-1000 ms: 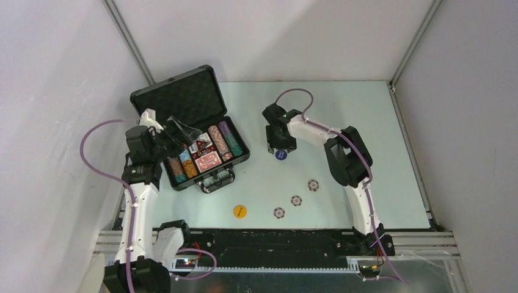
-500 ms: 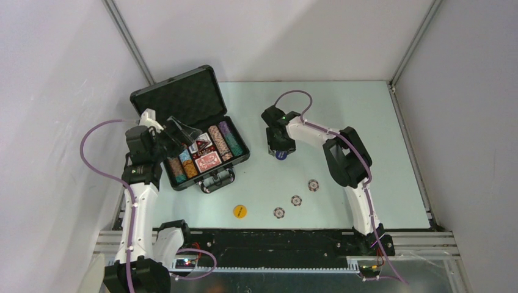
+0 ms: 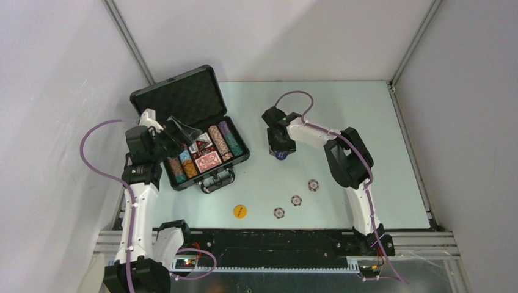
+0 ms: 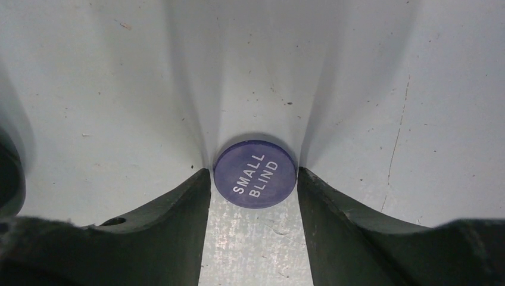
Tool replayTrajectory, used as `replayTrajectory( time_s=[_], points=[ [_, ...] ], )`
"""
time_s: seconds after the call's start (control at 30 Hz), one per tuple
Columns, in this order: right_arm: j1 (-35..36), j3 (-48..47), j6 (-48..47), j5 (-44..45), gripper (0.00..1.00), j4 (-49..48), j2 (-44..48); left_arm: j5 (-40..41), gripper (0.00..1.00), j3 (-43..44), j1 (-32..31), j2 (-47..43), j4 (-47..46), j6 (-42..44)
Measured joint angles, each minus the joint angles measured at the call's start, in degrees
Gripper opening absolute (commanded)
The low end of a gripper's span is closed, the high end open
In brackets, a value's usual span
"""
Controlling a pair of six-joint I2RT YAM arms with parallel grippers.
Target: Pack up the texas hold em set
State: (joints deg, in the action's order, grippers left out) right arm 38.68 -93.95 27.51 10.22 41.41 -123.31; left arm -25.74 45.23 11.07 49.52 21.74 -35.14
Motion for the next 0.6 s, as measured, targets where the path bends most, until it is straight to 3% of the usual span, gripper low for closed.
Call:
replayTrajectory(
  time_s=[0.6],
  points=[
    [0.0, 0.3, 0.1, 0.1, 0.49, -0.1, 0.3, 0.0, 1.0, 0.0, 0.0, 0.0, 0.0, 0.0]
  ],
)
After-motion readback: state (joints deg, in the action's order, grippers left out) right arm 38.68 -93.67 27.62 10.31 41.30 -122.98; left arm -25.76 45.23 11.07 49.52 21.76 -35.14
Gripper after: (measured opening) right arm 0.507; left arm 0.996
